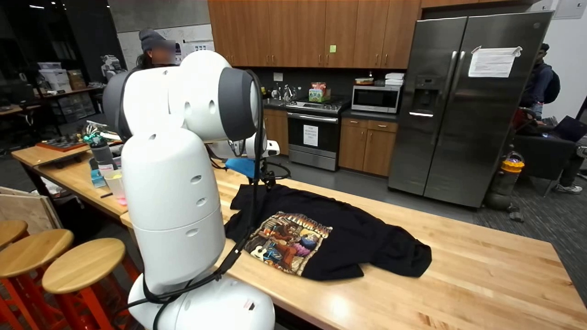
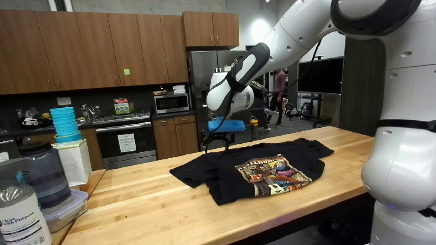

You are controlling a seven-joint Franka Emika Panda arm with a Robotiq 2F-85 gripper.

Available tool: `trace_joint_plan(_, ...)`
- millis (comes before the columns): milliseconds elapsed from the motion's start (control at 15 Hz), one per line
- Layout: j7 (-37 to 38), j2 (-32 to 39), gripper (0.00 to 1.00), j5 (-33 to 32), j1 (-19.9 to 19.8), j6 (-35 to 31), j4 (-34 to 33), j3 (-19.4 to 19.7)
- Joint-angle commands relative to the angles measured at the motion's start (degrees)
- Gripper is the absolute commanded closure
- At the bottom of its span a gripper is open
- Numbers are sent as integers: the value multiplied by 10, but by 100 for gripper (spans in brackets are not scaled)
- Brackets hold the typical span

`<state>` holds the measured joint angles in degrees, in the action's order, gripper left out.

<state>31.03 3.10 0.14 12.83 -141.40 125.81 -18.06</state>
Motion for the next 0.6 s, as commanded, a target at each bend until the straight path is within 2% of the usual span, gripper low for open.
trace_joint_plan(0, -2, 32, 0, -9, 6, 22, -34, 29)
trace_joint_plan(533, -17, 92, 0, -8, 13, 61, -82, 66)
